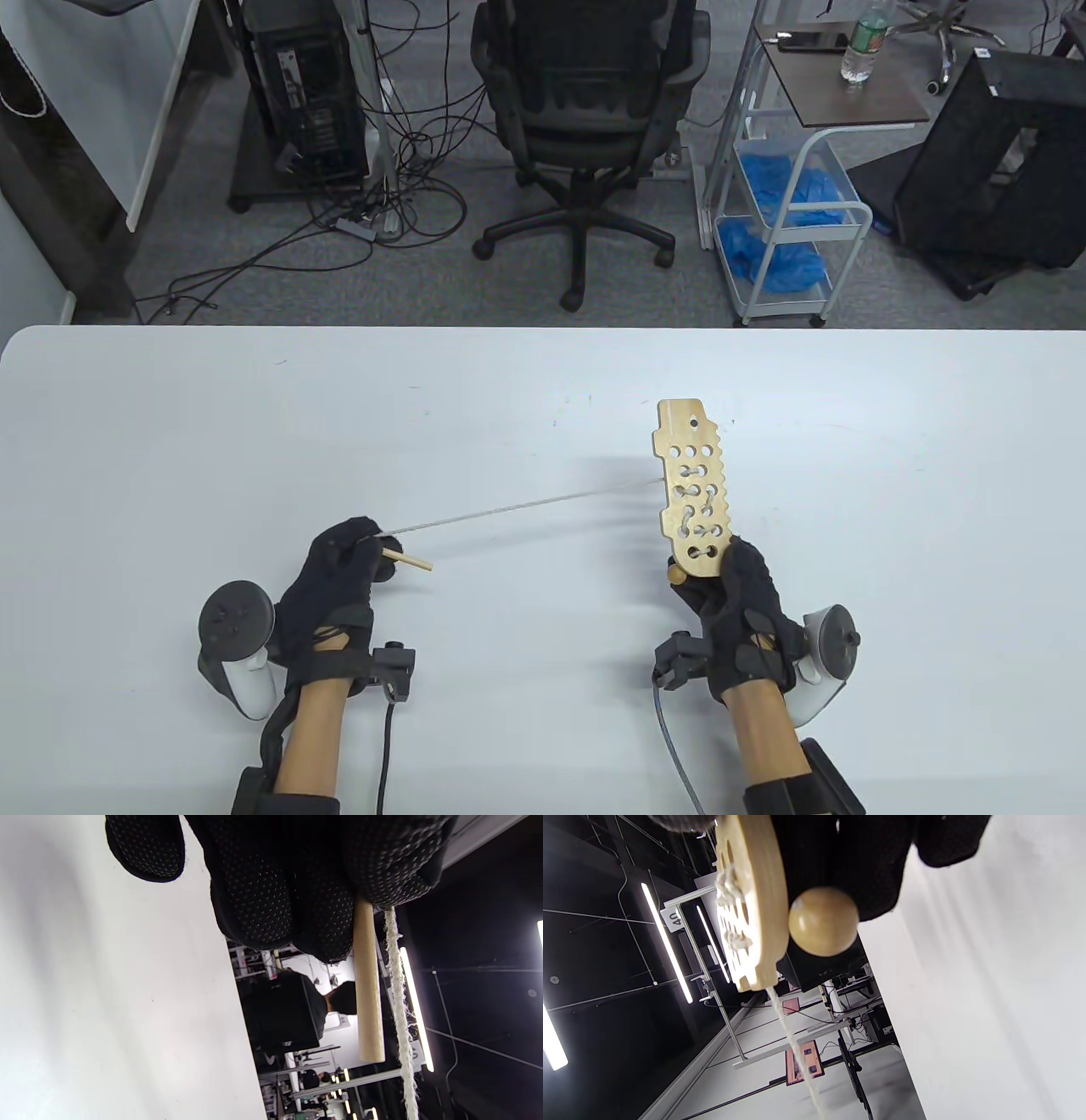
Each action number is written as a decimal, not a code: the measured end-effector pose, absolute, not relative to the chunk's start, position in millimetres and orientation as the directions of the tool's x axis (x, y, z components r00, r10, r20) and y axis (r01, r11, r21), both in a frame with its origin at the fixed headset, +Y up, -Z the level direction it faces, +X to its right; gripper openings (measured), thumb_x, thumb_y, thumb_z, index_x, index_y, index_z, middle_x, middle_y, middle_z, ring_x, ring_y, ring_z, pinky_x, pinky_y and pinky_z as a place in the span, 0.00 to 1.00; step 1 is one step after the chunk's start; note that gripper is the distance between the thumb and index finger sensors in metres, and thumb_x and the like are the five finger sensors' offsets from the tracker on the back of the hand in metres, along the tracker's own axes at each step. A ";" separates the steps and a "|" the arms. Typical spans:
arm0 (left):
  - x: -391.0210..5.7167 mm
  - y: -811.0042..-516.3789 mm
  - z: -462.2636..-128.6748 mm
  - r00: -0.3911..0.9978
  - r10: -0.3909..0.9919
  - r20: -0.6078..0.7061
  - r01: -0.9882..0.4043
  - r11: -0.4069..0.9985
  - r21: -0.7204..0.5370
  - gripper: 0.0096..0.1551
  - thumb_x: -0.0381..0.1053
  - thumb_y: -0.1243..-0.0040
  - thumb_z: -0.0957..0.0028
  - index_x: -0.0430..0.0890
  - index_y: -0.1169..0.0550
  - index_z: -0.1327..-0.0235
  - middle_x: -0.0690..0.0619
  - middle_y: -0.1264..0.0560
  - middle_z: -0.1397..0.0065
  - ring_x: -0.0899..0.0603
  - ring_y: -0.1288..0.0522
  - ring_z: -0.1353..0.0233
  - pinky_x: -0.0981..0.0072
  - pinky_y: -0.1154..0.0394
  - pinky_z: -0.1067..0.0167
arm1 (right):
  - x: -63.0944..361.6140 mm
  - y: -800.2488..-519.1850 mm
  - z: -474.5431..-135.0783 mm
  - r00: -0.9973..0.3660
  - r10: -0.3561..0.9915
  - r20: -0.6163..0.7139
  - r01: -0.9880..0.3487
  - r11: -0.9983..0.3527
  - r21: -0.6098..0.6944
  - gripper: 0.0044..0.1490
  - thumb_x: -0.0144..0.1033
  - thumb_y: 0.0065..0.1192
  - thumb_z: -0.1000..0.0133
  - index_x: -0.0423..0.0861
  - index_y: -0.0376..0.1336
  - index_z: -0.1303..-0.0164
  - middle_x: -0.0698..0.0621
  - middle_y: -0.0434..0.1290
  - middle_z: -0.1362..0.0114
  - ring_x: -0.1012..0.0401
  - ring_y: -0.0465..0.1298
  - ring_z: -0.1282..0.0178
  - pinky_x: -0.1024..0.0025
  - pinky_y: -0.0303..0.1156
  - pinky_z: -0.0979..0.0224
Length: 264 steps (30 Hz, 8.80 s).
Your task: Remove rope from all holes on crocodile lacing toy
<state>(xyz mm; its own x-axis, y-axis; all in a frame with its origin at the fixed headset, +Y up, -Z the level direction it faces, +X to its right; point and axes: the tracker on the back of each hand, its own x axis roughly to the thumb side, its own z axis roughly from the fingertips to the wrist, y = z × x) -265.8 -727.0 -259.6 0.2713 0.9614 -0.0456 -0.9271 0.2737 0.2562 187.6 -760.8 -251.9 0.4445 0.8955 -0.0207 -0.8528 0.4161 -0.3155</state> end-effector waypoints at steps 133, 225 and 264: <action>-169.8 -731.1 -258.6 0.197 0.979 0.046 -0.931 0.202 -0.305 0.37 0.55 0.39 0.45 0.53 0.33 0.20 0.57 0.14 0.44 0.51 0.17 0.52 0.40 0.27 0.34 | 144.1 -756.9 -248.5 0.095 0.995 0.032 -0.983 0.098 -0.152 0.31 0.48 0.65 0.51 0.34 0.71 0.55 0.39 0.83 0.63 0.46 0.85 0.69 0.41 0.75 0.50; -188.0 -696.1 -245.0 0.765 0.605 0.219 -0.644 0.717 0.267 0.21 0.59 0.30 0.54 0.60 0.17 0.47 0.58 0.10 0.54 0.53 0.13 0.55 0.40 0.24 0.36 | 110.1 -761.1 -244.4 -0.144 0.987 0.066 -0.989 -0.145 0.013 0.32 0.48 0.62 0.50 0.34 0.69 0.52 0.37 0.82 0.59 0.43 0.84 0.63 0.36 0.71 0.45; -206.8 -718.0 -256.6 0.556 0.828 0.078 -0.827 0.540 0.157 0.29 0.56 0.41 0.47 0.54 0.23 0.30 0.53 0.12 0.45 0.48 0.15 0.48 0.38 0.26 0.37 | 118.7 -755.9 -243.6 0.168 0.984 0.050 -0.986 0.169 -0.002 0.32 0.49 0.61 0.50 0.34 0.69 0.52 0.38 0.82 0.59 0.44 0.84 0.63 0.37 0.72 0.45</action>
<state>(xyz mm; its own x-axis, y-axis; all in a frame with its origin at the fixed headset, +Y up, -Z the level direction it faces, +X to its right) -206.8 -718.0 -256.6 0.5559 0.8275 0.0784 -0.8266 0.5404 0.1571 118.7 -755.9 -243.6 0.1683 0.9845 0.0497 -0.9857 0.1686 -0.0023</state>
